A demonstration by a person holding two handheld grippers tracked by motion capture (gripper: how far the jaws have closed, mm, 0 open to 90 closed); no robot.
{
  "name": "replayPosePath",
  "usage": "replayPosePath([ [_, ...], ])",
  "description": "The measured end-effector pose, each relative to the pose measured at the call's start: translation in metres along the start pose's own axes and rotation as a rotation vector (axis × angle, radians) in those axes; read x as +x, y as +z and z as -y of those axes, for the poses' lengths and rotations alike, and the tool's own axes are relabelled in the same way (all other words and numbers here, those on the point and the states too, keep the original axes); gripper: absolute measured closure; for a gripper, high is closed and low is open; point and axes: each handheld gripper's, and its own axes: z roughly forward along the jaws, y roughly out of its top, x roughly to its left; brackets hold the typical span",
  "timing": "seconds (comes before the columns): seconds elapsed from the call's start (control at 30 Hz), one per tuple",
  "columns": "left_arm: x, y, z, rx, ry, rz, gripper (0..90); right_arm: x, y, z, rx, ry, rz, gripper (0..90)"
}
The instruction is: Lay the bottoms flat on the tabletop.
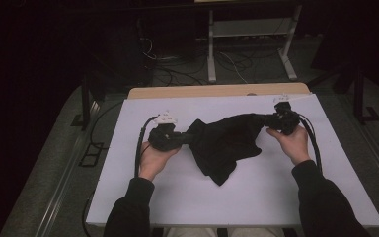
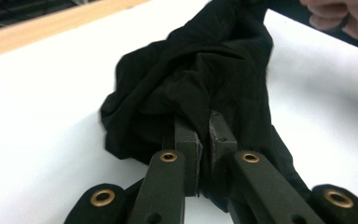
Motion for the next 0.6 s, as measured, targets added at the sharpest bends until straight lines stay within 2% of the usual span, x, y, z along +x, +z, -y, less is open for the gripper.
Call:
replayPosePath([
  [0.17,0.005,-0.019,-0.007,-0.038,-0.006,-0.022,85.3,-0.001,-0.003,-0.033,-0.03,-0.017,0.02,86.6],
  [0.27,0.008,-0.032,-0.013,-0.06,-0.004,-0.042,85.3,0.001,-0.002,-0.05,-0.052,-0.024,0.019,86.6],
  [0.4,0.011,-0.047,-0.02,-0.092,-0.009,-0.048,85.4,0.005,0.002,-0.07,-0.072,-0.038,0.015,86.6],
  [0.5,0.01,-0.055,-0.021,-0.109,-0.01,-0.033,85.3,0.009,0.005,-0.082,-0.097,-0.046,0.004,86.6],
  [0.6,0.006,-0.057,-0.016,-0.099,-0.01,-0.005,85.4,0.012,0.005,-0.093,-0.124,-0.064,0.0,86.6],
])
